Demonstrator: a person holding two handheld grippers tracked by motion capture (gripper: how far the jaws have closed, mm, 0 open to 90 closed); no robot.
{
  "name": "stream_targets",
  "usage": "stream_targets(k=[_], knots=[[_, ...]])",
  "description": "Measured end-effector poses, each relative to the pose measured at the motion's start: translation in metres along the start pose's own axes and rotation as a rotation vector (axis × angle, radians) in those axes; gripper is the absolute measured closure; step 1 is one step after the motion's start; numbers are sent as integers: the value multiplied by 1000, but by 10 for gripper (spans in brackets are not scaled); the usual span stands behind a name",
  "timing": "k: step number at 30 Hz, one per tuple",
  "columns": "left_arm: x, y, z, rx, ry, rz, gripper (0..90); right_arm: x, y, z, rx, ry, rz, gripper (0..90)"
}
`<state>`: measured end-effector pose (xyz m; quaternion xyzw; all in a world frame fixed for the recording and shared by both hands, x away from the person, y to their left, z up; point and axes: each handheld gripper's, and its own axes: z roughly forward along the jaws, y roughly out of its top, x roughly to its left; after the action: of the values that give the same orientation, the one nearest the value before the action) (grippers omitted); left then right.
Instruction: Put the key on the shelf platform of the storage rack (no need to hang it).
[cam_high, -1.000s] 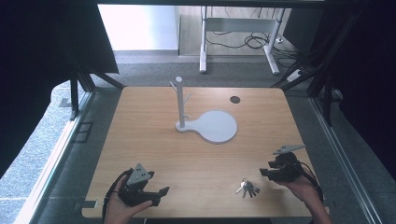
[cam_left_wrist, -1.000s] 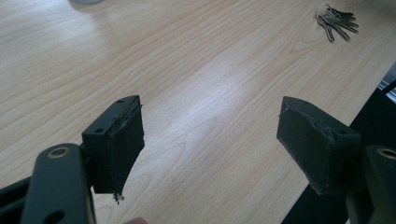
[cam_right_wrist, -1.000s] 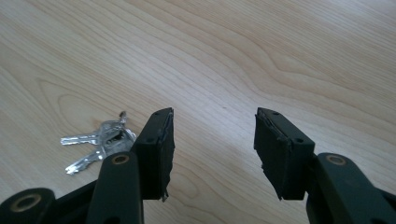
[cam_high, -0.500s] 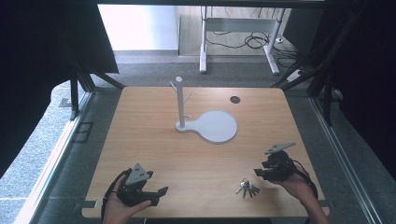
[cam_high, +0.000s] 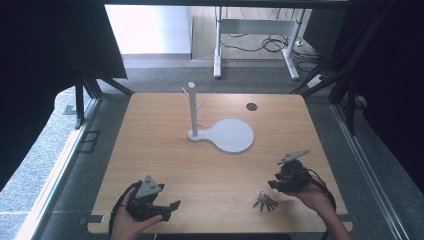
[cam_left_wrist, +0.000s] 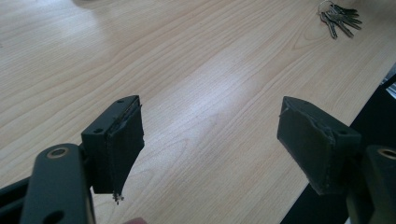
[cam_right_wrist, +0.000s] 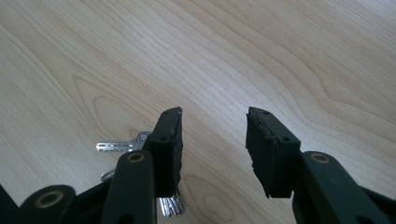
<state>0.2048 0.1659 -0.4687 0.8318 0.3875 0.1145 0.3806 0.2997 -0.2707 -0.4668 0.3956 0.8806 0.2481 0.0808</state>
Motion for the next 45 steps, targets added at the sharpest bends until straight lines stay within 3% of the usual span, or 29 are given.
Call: stream_targets(k=[31,45], knots=[[0,0,-1,-4,-2,0,230,16,8,28,111,99,-14,656],[0,0,0,-2,-5,2,230,12,8,36,150,123,23,724]])
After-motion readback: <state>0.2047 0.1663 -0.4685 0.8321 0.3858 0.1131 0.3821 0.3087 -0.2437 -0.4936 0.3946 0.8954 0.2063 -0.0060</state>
